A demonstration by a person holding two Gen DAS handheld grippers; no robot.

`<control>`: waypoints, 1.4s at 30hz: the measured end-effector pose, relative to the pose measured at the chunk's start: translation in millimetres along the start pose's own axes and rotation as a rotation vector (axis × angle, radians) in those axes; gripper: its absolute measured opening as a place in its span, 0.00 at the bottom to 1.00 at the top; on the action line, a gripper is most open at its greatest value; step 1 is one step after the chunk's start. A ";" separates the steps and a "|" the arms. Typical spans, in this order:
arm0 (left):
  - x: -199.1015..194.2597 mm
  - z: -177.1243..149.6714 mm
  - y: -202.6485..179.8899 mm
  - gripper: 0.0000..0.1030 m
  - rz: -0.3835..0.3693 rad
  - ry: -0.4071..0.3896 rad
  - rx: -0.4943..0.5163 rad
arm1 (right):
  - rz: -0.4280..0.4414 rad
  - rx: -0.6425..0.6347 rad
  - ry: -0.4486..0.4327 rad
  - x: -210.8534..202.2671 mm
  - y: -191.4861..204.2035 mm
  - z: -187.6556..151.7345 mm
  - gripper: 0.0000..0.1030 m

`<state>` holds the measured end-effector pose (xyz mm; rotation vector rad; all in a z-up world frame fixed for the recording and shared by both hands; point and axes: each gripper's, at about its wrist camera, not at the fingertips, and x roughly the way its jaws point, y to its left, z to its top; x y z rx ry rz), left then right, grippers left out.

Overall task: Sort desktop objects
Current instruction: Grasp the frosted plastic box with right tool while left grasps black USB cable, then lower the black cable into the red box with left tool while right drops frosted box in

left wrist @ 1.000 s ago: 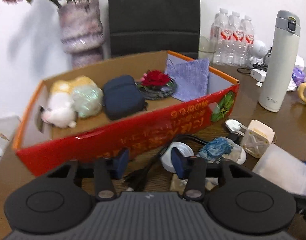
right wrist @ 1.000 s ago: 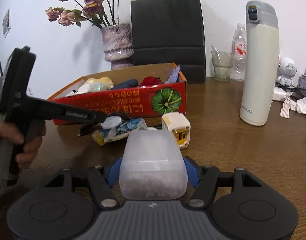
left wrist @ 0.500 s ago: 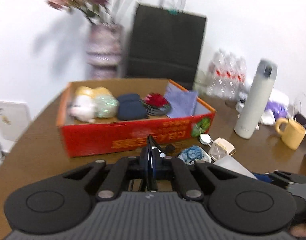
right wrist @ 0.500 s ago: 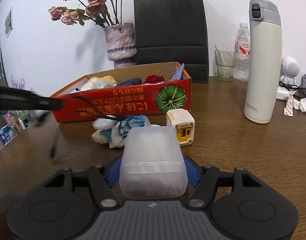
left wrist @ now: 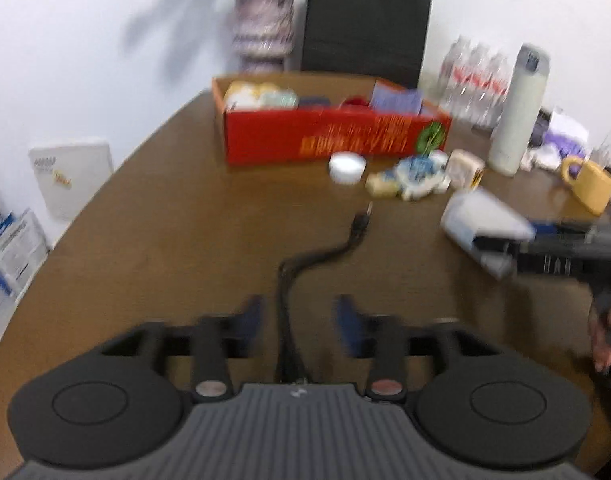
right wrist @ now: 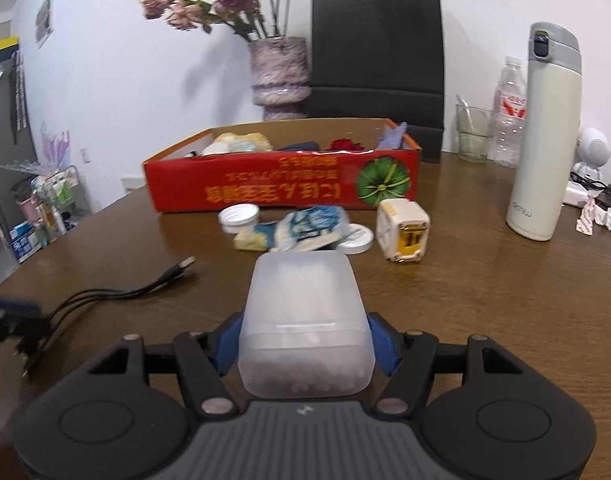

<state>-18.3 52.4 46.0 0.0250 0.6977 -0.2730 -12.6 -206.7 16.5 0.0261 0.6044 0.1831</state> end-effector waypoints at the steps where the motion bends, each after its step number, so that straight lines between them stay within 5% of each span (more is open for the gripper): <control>1: 4.7 3.8 0.0 0.55 -0.003 0.000 0.015 | 0.002 -0.007 0.000 -1.7 2.3 -1.4 0.63; 4: 31.9 14.0 -0.1 0.52 0.047 0.036 0.050 | 0.002 -0.014 0.001 -6.4 6.6 -4.6 0.63; 7: 48.0 14.3 0.1 0.32 0.062 0.046 0.070 | 0.002 -0.006 0.002 -10.3 7.4 -6.8 0.63; 8: 47.6 14.9 -1.0 0.09 0.047 0.051 0.075 | 0.001 -0.007 0.002 -11.3 7.8 -8.0 0.63; 9: 46.4 14.9 -2.9 0.06 0.045 0.057 0.082 | 0.000 -0.008 0.002 -12.2 7.9 -9.1 0.63; 19: -20.8 28.6 -15.5 0.03 0.061 -0.170 0.052 | 0.009 -0.007 -0.061 -25.0 21.6 0.0 0.62; 28: -41.1 105.4 -18.8 0.03 0.060 -0.345 0.070 | -0.004 -0.046 -0.201 -47.4 23.6 52.7 0.62; 38: 43.0 232.9 -1.3 0.03 0.080 -0.357 0.042 | -0.028 -0.030 -0.221 17.7 -10.2 174.8 0.62; 42: 110.3 259.6 6.7 0.04 0.053 -0.246 0.082 | -0.064 0.008 -0.137 74.7 -26.6 206.2 0.62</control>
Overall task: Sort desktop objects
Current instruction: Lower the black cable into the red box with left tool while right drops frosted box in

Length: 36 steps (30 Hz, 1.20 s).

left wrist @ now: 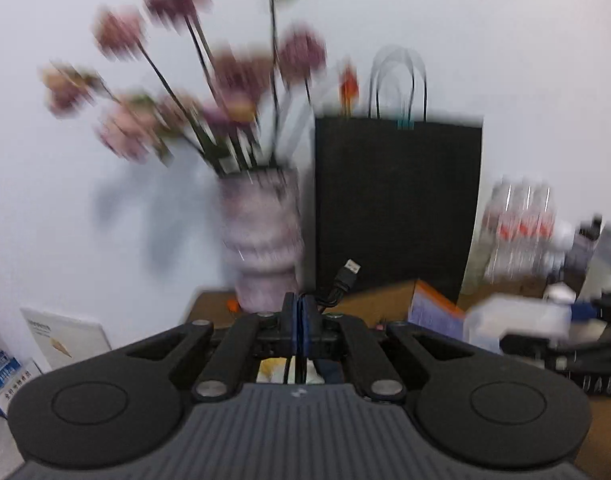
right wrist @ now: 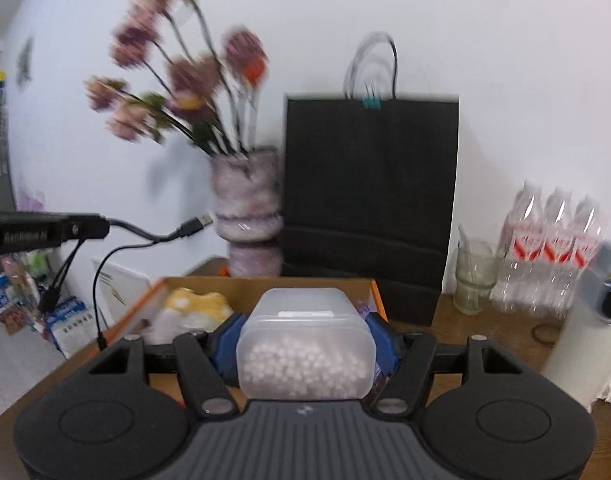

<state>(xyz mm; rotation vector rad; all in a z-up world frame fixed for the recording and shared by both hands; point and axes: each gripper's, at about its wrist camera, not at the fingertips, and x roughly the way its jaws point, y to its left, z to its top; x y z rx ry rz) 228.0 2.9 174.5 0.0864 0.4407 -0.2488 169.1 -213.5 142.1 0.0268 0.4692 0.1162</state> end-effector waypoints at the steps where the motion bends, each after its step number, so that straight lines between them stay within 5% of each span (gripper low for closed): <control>1: 22.4 -5.7 3.5 0.04 -0.004 0.052 -0.027 | -0.001 0.013 0.036 17.8 -2.7 1.5 0.62; 4: 68.7 -28.3 8.3 0.04 0.024 0.147 -0.052 | 0.000 0.038 0.131 65.1 -7.1 -2.8 0.62; 7: 98.4 -48.5 11.4 0.04 -0.028 0.237 -0.053 | 0.011 0.038 0.226 103.0 -6.3 -10.4 0.62; 11: 110.3 -63.0 8.9 0.07 0.036 0.271 -0.002 | -0.037 0.014 0.326 139.9 1.7 -20.9 0.63; 16: 94.2 -52.4 27.5 0.37 -0.004 0.249 -0.127 | -0.047 -0.028 0.414 157.4 13.3 -26.9 0.68; 19: 79.1 -45.6 26.5 0.48 0.016 0.257 -0.108 | -0.025 0.000 0.436 148.3 9.2 -23.3 0.71; 21: 66.1 -41.4 25.1 0.71 0.032 0.249 -0.113 | -0.013 0.045 0.423 133.9 2.9 -12.9 0.73; 26: 36.9 -30.0 20.2 0.89 0.077 0.233 -0.131 | 0.022 0.103 0.377 93.9 -5.0 22.3 0.81; 36: -25.2 -33.2 0.4 1.00 0.120 0.236 -0.129 | 0.054 0.068 0.319 24.2 9.7 36.6 0.86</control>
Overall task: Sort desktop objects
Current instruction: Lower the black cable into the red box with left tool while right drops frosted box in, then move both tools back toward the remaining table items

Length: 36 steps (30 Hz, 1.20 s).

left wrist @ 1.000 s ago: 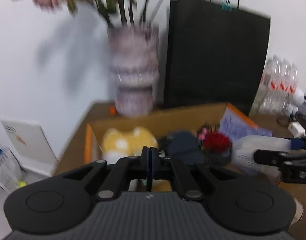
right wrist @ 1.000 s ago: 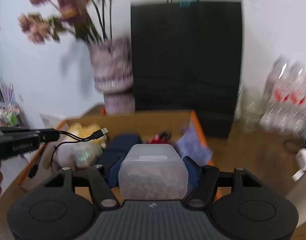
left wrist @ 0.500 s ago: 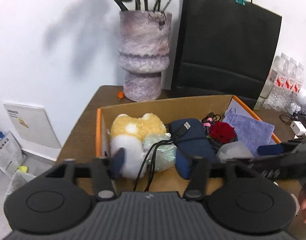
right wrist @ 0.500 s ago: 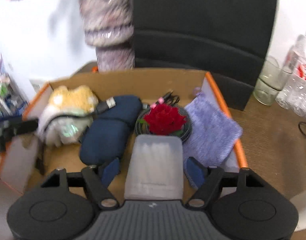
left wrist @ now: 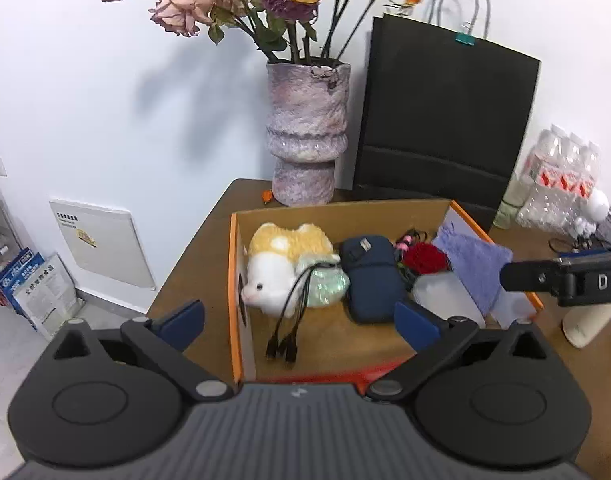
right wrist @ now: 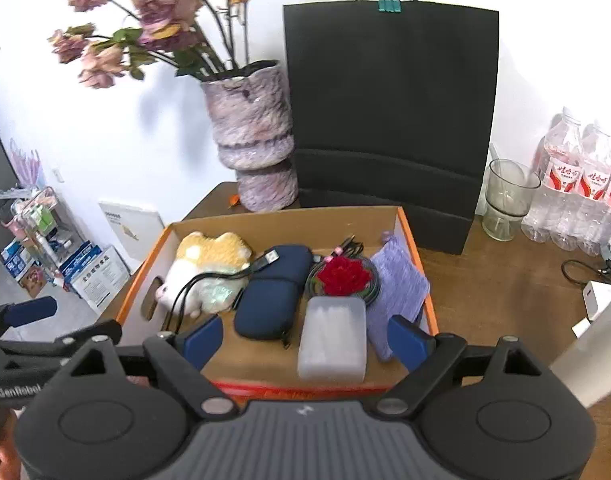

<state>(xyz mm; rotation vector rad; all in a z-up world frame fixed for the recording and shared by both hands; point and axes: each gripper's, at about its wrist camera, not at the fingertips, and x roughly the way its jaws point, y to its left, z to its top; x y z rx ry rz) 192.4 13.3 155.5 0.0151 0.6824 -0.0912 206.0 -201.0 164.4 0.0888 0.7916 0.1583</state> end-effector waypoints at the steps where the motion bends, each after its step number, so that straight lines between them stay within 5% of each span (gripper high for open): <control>1: -5.1 -4.1 -0.9 1.00 0.008 -0.002 0.001 | 0.006 -0.004 -0.013 -5.2 2.8 -4.7 0.86; 8: -47.4 -54.3 -2.2 1.00 0.072 -0.145 -0.072 | 0.001 -0.080 -0.285 -47.1 15.0 -63.1 0.89; 17: -83.8 -126.3 -11.7 1.00 0.063 -0.204 -0.065 | -0.027 -0.010 -0.399 -75.2 3.4 -161.5 0.90; 25: -102.3 -191.5 -13.8 1.00 0.048 -0.121 -0.021 | -0.062 -0.020 -0.282 -78.1 -2.8 -239.4 0.90; 36: -110.2 -229.3 -26.6 1.00 0.012 -0.036 0.060 | -0.071 -0.058 -0.236 -92.7 6.1 -277.7 0.90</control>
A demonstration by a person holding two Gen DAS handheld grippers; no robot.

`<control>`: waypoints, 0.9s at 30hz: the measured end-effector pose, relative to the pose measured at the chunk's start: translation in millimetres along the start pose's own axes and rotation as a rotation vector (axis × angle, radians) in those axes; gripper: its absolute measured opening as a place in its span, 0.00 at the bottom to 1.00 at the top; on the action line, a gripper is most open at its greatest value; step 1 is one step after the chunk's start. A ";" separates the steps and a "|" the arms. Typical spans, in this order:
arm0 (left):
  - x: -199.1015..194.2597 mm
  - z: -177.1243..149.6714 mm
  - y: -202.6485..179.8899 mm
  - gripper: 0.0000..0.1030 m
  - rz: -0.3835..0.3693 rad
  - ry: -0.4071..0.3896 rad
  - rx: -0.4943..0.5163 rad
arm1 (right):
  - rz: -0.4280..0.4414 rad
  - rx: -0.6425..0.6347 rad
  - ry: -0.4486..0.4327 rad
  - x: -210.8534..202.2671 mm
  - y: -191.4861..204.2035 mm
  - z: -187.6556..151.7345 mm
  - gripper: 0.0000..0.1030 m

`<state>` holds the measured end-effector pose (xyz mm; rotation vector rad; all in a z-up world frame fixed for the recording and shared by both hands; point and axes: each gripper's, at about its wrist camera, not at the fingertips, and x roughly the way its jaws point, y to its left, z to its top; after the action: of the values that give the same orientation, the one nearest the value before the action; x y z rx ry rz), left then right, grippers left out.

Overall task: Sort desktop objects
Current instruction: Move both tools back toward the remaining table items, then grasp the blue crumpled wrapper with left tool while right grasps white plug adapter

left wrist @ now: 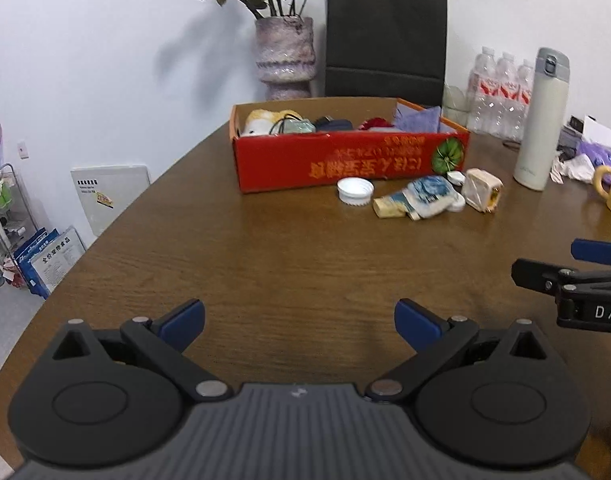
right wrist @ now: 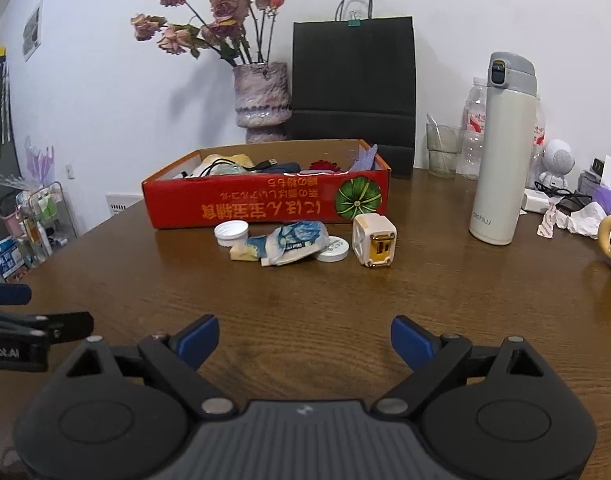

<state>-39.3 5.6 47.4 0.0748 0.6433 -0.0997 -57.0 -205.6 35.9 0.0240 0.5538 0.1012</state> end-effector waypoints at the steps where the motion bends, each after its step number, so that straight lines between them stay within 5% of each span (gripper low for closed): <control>1: -0.3 -1.2 -1.4 1.00 -0.002 0.005 0.005 | -0.001 -0.006 -0.001 -2.2 1.5 -1.4 0.90; 10: 5.5 -0.3 -2.0 1.00 -0.027 0.017 0.002 | 0.006 -0.016 -0.021 -8.3 1.6 -1.1 0.90; 16: 29.7 32.1 -13.1 1.00 -0.122 -0.039 0.003 | -0.041 0.028 -0.030 14.3 -18.3 17.6 0.84; 19: 51.5 56.9 -28.1 0.94 -0.212 -0.058 0.040 | -0.045 0.060 -0.035 33.0 -32.3 33.3 0.80; 23: 96.4 90.2 -53.9 0.73 -0.277 -0.025 0.114 | -0.050 0.086 -0.038 64.2 -47.8 54.6 0.68; 27: 137.0 106.3 -78.8 0.71 -0.315 -0.001 0.179 | -0.053 0.082 -0.014 101.0 -61.4 70.7 0.59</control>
<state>123.8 -92.8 46.7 0.1455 0.6403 -0.4612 71.1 -255.9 40.0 0.0896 0.5441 0.0263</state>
